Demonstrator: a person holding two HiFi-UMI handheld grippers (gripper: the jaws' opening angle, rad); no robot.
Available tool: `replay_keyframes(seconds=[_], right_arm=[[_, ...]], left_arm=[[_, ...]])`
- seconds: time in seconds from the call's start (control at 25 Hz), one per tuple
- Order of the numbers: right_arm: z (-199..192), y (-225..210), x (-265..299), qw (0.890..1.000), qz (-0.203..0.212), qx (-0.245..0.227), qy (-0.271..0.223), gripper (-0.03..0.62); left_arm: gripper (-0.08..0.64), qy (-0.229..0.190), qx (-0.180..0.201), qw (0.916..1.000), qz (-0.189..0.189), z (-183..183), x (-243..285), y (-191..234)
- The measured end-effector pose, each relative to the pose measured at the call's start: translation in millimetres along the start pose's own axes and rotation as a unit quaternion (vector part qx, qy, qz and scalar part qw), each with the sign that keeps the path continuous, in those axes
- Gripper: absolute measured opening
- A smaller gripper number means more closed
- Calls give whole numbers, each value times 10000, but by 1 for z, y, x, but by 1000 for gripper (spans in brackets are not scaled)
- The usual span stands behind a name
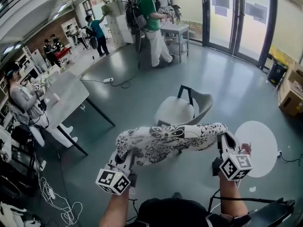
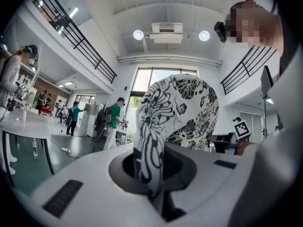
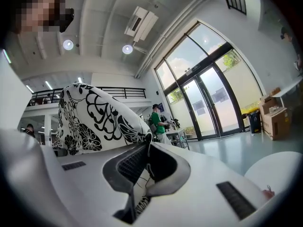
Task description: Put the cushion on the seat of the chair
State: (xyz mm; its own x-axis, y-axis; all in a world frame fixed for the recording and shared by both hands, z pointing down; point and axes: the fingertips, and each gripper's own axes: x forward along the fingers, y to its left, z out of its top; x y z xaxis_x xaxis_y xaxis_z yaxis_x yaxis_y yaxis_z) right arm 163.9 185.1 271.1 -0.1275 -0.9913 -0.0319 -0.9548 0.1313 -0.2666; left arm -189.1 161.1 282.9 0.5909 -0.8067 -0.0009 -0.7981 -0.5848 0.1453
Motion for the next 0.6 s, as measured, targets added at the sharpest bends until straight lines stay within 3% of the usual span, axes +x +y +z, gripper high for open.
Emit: replay_keyframes(seconds=[0.6], right_arm=[[-13,-32,47,9998,-106,61,139,20]], left_arm=[[20,156,7,9999,-54,-10,48,13]])
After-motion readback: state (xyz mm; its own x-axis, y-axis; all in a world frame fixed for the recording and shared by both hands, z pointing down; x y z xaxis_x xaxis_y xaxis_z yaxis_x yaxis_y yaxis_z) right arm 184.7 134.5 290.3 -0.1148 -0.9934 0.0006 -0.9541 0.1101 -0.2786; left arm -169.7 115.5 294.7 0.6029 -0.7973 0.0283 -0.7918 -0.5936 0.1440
